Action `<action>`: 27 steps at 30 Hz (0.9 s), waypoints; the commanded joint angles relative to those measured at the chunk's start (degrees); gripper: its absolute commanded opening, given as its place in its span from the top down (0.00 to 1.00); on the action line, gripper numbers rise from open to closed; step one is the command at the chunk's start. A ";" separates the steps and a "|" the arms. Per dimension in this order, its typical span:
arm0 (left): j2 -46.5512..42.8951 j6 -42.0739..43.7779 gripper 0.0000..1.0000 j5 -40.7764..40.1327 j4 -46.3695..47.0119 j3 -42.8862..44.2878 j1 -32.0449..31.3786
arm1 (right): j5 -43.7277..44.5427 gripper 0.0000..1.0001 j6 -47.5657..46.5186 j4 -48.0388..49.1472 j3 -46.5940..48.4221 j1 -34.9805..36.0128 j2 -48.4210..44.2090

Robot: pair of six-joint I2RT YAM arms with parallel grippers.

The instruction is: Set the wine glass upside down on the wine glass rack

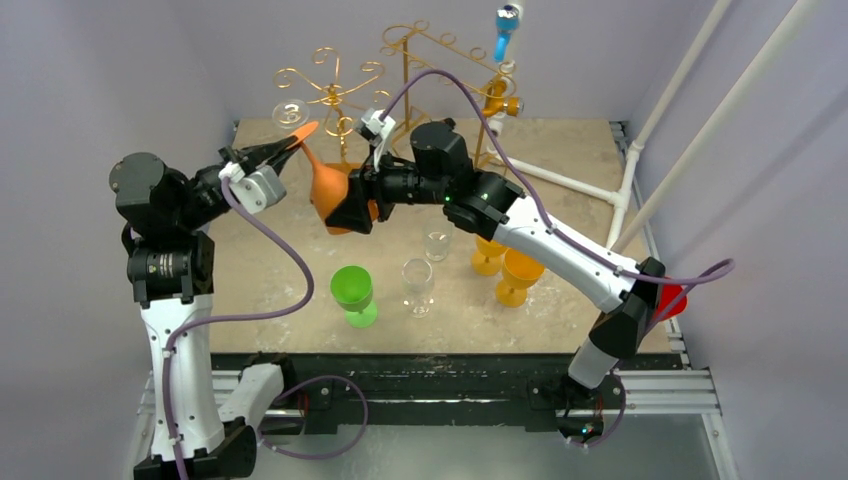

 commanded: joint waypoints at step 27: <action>10.29 -22.83 0.00 -21.94 -8.69 16.22 -0.36 | 15.46 0.96 -5.66 12.47 -5.69 -12.04 1.41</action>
